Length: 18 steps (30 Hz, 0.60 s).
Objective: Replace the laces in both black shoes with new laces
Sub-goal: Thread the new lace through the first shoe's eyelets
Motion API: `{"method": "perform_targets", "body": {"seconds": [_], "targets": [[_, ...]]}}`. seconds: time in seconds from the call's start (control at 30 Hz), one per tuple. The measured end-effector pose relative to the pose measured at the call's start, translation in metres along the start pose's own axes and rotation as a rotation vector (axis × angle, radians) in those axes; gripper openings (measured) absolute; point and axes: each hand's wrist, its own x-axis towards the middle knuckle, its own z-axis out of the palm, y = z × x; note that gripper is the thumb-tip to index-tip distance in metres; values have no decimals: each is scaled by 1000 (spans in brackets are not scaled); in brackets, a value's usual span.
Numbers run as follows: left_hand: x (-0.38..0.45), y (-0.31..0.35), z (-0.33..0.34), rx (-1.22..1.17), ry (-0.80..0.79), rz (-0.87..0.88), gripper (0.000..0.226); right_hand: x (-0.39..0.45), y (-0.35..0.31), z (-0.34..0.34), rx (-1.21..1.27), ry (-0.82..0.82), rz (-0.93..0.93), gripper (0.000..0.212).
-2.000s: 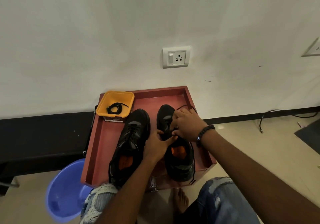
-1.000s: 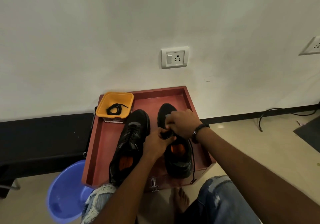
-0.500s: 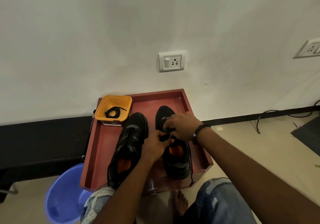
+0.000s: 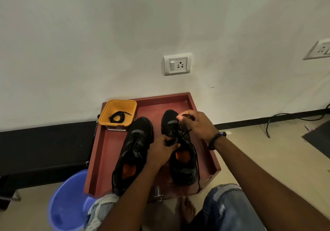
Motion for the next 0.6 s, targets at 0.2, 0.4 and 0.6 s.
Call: {"method": "perform_targets", "body": {"seconds": [0.2,0.4,0.6], "targets": [[3,-3,0,50,-4,7,35,2,8,-9,-301,-57,23,25],[3,-7,3,43,3,12,41,7,-22,8,-1020,-313,-146,46],[0,-7,1,13,-5,34,46,9,-30,22,-974,-327,-171,27]]}}
